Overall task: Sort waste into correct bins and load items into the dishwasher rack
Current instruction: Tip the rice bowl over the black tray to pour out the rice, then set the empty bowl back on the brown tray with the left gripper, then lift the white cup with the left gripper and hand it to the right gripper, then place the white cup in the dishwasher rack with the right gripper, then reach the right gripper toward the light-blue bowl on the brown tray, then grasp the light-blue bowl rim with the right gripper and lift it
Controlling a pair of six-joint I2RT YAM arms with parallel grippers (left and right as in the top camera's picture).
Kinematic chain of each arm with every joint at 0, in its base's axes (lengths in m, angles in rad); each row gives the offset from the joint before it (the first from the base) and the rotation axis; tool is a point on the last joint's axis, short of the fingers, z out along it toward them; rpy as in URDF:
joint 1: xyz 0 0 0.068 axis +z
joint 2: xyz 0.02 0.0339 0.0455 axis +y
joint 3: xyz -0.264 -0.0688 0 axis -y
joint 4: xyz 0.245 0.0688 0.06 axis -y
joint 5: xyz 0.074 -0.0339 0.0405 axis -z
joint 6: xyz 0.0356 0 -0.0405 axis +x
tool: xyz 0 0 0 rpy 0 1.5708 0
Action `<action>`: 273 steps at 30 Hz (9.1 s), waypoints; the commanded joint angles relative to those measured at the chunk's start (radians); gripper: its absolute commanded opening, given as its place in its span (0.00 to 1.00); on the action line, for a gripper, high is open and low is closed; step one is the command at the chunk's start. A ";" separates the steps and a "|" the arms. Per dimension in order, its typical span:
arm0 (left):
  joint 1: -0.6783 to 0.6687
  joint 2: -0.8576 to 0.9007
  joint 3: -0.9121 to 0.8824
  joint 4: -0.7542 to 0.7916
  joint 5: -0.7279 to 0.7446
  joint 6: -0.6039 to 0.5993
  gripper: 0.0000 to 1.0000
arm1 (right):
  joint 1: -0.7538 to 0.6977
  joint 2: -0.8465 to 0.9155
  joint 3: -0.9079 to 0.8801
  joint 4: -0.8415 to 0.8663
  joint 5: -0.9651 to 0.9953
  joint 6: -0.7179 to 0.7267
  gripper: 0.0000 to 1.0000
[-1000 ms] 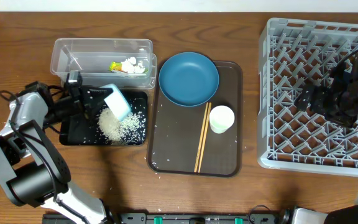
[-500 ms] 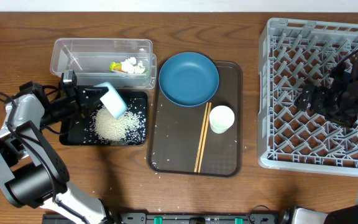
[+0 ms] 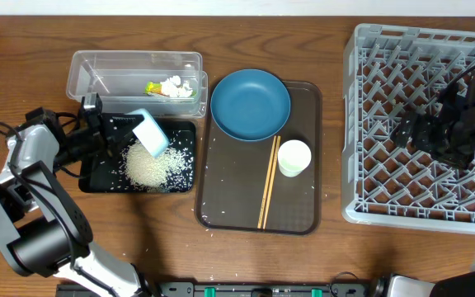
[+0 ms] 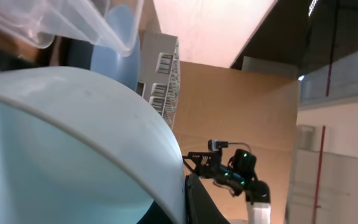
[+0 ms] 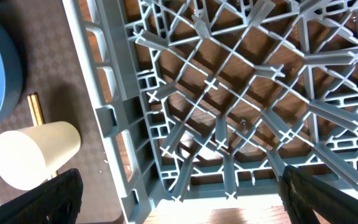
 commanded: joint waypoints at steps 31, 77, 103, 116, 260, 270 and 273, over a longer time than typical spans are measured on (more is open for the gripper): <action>-1.053 -0.208 0.002 0.104 -1.220 -0.251 0.07 | 0.008 -0.002 -0.003 -0.019 0.002 -0.013 0.99; -1.111 -0.126 0.122 0.371 -1.101 -0.340 0.06 | 0.007 -0.002 -0.003 -0.023 0.025 -0.013 0.99; -0.920 -0.181 0.118 0.636 -0.332 -0.716 0.06 | 0.222 -0.002 -0.166 0.183 -1.032 -0.634 0.99; -0.950 -0.181 0.118 0.641 -0.299 -0.726 0.06 | 0.274 -0.002 -0.166 0.327 -1.083 -0.499 0.77; -0.803 -0.518 0.074 -0.222 -1.549 -0.431 0.80 | 0.034 0.082 0.013 1.009 1.031 -0.241 0.01; -0.803 -0.518 0.074 -0.222 -1.545 -0.431 0.80 | -0.144 0.315 0.013 1.302 1.249 -0.496 0.01; -0.803 -0.518 0.074 -0.222 -1.545 -0.431 0.80 | -0.175 0.374 0.013 1.341 1.249 -0.546 0.01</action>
